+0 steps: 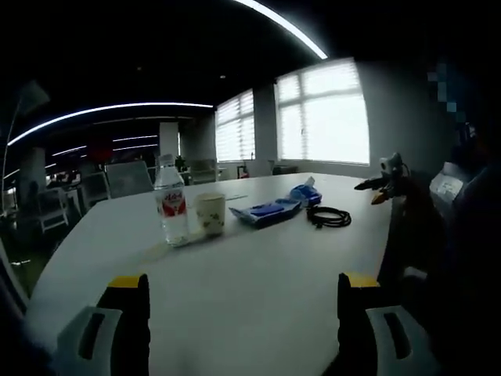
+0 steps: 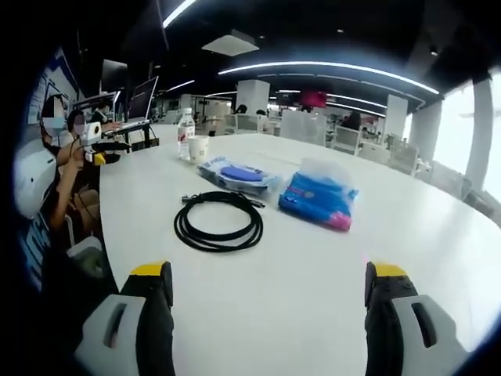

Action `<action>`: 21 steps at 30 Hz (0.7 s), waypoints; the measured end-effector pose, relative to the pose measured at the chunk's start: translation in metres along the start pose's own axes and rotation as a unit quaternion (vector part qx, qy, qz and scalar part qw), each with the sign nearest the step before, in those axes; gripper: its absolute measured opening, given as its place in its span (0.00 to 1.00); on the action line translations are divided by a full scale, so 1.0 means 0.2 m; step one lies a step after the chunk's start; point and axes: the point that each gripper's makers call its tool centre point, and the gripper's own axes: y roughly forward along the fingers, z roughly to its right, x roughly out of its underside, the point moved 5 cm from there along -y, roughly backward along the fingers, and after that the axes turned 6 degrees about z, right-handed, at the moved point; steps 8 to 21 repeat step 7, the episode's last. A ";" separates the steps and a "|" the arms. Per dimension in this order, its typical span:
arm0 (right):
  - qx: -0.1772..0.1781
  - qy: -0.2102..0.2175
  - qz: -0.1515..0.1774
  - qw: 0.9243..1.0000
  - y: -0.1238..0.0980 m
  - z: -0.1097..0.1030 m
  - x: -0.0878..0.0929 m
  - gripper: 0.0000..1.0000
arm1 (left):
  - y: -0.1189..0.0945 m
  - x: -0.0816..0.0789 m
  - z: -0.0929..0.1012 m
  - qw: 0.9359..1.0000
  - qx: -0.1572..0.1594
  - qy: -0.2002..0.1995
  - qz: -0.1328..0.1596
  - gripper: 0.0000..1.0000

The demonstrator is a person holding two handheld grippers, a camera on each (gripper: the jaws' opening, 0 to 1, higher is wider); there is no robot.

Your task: Arrange the tabletop items into an orderly group along one side of the table until the central work area is clear of visible clutter.

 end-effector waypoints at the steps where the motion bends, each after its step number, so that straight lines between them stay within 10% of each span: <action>1: 0.005 -0.001 0.000 1.000 -0.01 0.00 0.00 1.00 | 0.00 0.00 0.00 1.000 0.000 0.000 0.000 1.00; 21: 0.014 -0.003 -0.001 1.000 -0.02 0.02 0.01 1.00 | -0.02 0.01 -0.01 1.000 -0.005 -0.004 -0.001 1.00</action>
